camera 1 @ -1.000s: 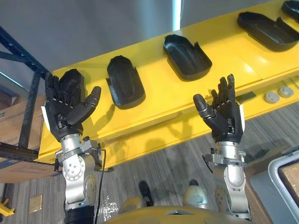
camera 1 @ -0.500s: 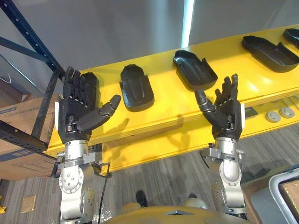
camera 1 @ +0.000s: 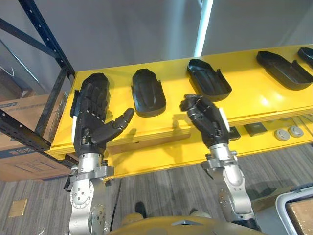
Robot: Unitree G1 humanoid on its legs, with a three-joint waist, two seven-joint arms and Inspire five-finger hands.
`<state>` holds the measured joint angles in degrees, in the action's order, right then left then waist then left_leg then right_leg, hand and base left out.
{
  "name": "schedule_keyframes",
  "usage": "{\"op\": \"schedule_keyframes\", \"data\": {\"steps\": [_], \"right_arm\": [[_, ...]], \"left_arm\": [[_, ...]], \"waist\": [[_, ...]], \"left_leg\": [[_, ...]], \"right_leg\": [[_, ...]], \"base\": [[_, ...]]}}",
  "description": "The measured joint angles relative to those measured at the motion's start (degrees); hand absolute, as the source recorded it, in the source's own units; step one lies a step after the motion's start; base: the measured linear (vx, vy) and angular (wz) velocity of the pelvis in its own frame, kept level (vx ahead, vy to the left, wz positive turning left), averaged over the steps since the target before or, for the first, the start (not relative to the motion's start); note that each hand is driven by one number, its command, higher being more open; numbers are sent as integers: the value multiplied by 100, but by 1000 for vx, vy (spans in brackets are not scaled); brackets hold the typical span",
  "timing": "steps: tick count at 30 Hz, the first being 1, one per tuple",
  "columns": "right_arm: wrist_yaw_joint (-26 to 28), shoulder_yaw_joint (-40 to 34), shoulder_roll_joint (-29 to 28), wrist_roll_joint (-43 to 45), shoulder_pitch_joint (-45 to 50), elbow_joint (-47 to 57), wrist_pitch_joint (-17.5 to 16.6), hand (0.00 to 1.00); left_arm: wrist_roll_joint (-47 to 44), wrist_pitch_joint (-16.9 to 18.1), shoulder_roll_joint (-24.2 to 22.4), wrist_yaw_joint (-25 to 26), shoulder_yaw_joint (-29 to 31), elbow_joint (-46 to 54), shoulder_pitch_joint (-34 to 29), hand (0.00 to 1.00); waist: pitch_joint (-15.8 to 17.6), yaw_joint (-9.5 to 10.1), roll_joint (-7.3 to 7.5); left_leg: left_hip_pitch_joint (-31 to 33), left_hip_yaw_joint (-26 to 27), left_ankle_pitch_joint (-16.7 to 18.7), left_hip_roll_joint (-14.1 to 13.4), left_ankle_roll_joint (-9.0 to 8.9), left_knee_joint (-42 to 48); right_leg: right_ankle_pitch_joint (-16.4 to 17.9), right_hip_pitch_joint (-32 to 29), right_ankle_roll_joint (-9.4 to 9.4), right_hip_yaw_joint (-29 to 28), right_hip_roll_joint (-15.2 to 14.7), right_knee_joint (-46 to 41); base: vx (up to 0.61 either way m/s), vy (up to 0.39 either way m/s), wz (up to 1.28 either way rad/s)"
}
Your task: Walk over and take three plastic housings, then place them on the shelf
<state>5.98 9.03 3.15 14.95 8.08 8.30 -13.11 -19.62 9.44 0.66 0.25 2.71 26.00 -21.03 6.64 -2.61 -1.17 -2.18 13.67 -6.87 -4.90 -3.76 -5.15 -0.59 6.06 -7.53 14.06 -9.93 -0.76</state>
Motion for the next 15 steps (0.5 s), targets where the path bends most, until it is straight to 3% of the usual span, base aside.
{"op": "schedule_keyframes", "data": {"steps": [7,15], "right_arm": [[-23,417,119,189,-689,-775,27,0],[-116,516,103,463,-1015,-981,27,0]], "left_arm": [[225,-239,41,-84,-175,-38,-238,100],[179,-312,43,-100,-302,-117,-472,100]], "waist": [[1,175,29],[46,393,34]], "left_leg": [[190,-299,-95,29,9,0],[290,-541,-164,47,4,0]], "right_leg": [[5,5,8,315,-1,2],[43,42,58,544,3,-21]], "base": [[-5,6,21],[-22,0,16]]}}
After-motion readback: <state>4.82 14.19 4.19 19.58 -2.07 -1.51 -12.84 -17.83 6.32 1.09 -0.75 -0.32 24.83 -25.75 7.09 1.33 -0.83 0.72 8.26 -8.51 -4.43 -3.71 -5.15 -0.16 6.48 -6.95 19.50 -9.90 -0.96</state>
